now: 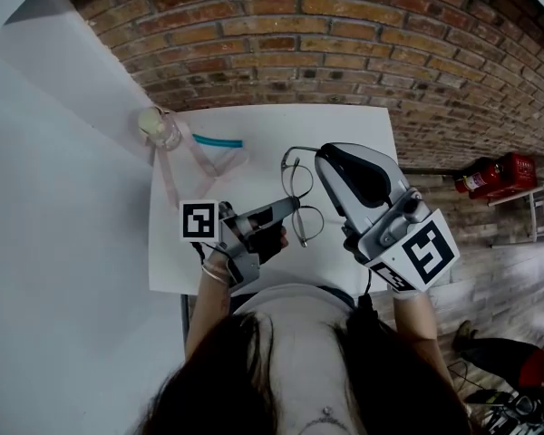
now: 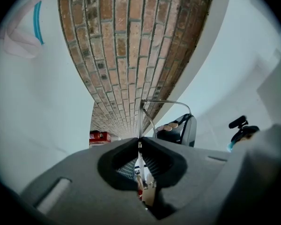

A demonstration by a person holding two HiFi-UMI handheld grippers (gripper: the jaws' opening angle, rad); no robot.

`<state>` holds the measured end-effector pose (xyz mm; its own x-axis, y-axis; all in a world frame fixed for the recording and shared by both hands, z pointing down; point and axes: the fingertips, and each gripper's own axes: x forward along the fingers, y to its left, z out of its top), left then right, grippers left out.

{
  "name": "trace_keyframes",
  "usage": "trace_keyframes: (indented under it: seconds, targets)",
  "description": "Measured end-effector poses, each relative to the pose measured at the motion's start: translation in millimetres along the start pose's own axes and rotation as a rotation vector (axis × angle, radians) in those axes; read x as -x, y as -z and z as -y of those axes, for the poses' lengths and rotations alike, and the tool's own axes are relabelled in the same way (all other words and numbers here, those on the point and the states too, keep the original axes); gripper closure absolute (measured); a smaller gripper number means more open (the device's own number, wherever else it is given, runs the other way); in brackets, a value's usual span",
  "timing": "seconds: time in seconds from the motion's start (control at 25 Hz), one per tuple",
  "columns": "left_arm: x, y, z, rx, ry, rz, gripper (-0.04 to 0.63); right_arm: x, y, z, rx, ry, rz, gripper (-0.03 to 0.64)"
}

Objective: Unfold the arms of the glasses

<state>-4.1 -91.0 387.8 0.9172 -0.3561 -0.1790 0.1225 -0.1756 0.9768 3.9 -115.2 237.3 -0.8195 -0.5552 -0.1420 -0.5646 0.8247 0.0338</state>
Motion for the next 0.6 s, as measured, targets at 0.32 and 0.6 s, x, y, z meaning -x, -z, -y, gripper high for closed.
trace_keyframes:
  seconds: [0.32, 0.6]
  targets:
    - [1.3, -3.5, 1.8, -0.003, 0.012, 0.006, 0.571, 0.9, -2.7, -2.2, -0.01, -0.01, 0.014, 0.57]
    - [2.6, -5.7, 1.8, 0.004, 0.011, 0.023, 0.571, 4.1, -2.4, -3.4, -0.01, -0.02, 0.013, 0.549]
